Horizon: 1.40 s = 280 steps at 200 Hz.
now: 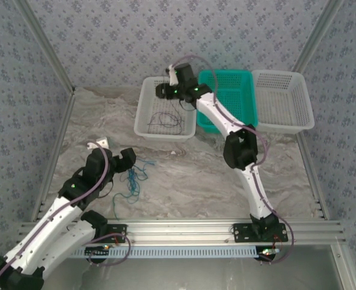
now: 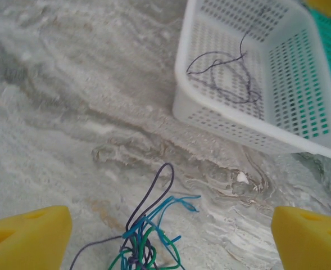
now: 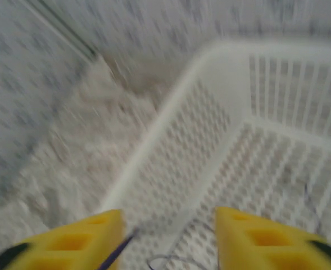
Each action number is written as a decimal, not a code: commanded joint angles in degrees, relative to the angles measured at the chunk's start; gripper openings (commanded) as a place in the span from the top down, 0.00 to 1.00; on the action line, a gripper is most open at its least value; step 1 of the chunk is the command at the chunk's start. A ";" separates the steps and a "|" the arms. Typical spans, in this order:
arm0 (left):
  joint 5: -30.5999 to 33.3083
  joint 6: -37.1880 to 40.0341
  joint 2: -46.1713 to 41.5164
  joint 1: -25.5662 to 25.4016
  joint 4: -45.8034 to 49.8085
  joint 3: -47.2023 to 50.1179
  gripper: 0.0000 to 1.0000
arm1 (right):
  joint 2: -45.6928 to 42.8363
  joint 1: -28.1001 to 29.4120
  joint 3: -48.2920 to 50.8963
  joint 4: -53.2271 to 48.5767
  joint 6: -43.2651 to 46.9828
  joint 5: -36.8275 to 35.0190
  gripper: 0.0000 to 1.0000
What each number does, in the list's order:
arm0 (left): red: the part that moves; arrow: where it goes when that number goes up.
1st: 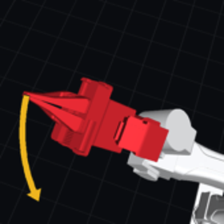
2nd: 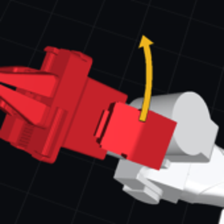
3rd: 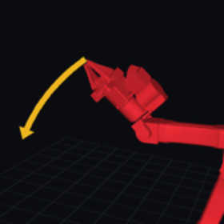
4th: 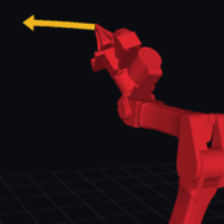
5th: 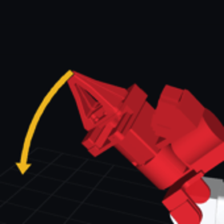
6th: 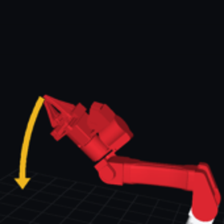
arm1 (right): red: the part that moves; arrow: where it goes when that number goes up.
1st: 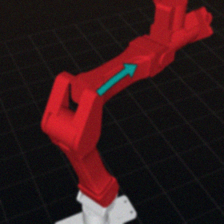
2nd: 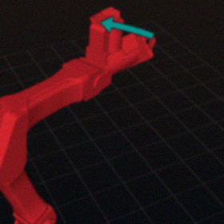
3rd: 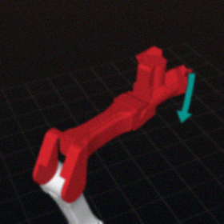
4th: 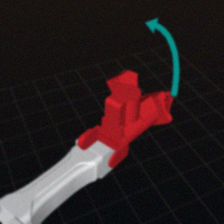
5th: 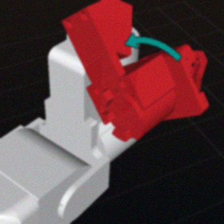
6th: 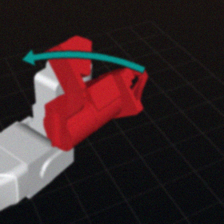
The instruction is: Untangle the cables
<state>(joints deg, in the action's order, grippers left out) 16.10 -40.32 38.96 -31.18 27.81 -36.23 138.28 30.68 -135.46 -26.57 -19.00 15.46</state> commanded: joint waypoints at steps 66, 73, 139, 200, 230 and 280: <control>-9.91 -2.86 9.26 7.63 -0.61 -4.13 0.15 | -26.25 0.22 6.56 -11.82 3.09 -9.61 0.00; -11.03 -1.83 10.66 8.20 -0.73 -4.92 0.15 | -30.20 0.89 11.68 -10.49 3.50 -7.39 0.00; -14.46 6.82 24.42 10.69 -2.30 -9.43 0.36 | -65.98 7.59 65.14 15.65 1.54 -4.79 0.00; -16.46 7.27 25.17 10.86 -2.52 -9.17 1.00 | -69.68 8.16 74.64 7.82 -1.04 -4.88 0.00; -23.31 5.04 22.18 10.84 -5.82 -9.39 1.00 | -67.14 11.38 79.82 22.25 -2.76 -5.12 0.00; -30.75 1.09 18.72 8.98 -7.79 -12.78 1.00 | -57.09 21.48 85.81 49.68 10.17 -11.20 0.00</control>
<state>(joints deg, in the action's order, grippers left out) -9.21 -36.97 59.37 -21.06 22.55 -45.63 77.49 49.19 -52.73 4.73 -16.32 7.03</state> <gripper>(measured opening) 0.056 0.998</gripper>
